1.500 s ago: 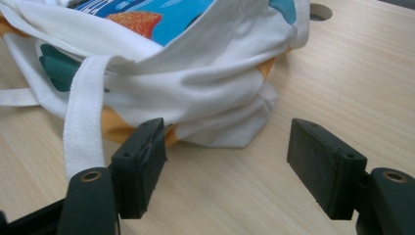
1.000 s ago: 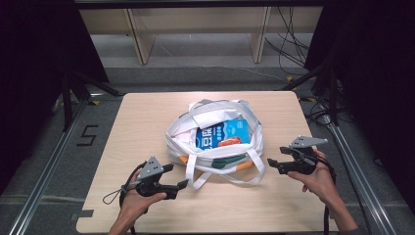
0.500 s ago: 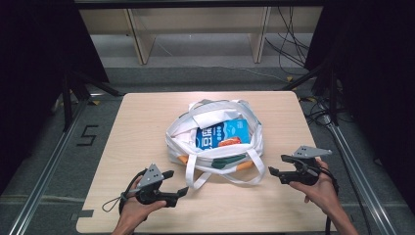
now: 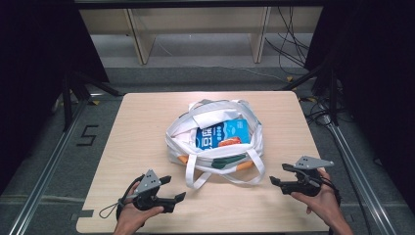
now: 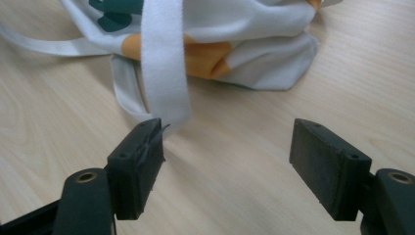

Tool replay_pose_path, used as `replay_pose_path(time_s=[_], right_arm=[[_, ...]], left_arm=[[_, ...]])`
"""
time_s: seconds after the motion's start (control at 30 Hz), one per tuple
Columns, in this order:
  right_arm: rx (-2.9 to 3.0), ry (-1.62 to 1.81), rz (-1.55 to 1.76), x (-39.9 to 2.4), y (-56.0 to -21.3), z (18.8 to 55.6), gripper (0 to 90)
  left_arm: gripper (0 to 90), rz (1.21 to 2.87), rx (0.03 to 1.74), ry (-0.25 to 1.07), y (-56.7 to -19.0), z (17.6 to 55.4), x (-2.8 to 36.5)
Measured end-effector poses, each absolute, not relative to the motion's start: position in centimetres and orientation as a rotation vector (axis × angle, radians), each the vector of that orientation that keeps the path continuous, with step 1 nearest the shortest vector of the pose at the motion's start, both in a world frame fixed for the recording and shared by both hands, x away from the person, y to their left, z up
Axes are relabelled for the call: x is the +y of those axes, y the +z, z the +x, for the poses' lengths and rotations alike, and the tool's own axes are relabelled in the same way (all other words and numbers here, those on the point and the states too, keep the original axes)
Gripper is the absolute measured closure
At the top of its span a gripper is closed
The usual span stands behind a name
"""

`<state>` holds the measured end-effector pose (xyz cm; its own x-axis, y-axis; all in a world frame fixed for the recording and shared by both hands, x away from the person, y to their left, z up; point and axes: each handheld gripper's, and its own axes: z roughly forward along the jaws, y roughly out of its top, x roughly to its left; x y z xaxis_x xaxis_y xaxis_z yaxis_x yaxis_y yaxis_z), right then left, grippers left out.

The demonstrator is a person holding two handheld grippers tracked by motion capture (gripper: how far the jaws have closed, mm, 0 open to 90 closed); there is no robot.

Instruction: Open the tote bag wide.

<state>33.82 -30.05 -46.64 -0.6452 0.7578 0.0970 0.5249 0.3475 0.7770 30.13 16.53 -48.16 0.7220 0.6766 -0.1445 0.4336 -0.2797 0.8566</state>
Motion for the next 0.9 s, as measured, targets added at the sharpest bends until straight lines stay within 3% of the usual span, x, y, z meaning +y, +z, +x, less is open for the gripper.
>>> replay_pose_path(time_s=[0.9], right_arm=[[2.368,1.217,1.163,-30.9,-48.3,30.7,27.8]], left_arm=[[15.3,1.915,0.884,0.321,-49.0,29.0,16.0]])
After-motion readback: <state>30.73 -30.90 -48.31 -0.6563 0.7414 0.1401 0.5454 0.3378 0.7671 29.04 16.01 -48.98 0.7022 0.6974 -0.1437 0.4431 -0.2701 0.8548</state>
